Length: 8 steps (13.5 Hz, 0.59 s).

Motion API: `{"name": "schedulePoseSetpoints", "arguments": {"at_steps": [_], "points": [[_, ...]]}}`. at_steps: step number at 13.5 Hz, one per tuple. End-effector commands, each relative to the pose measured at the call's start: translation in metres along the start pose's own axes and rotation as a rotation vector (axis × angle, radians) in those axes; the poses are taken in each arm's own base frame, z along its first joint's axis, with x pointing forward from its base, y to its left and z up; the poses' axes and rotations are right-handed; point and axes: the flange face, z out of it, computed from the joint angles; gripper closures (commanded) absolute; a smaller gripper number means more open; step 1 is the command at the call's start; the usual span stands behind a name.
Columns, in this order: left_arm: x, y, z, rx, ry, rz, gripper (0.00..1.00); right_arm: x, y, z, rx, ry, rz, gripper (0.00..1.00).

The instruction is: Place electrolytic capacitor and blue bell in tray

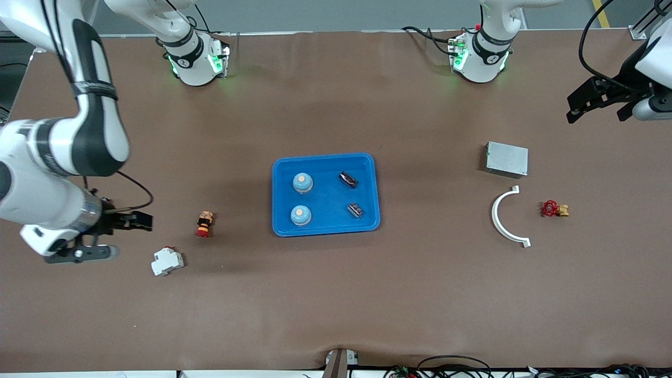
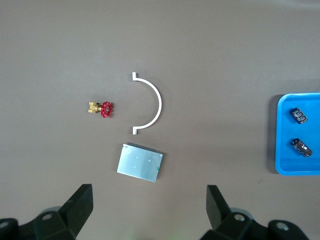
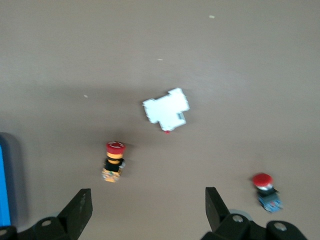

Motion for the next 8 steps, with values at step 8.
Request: {"name": "schedulePoseSetpoints", "arguments": {"at_steps": [8], "points": [[-0.002,0.000,0.005,0.008,0.008,0.001,0.00,-0.050,0.066,-0.103,0.016,0.074,0.163,0.00]]}}
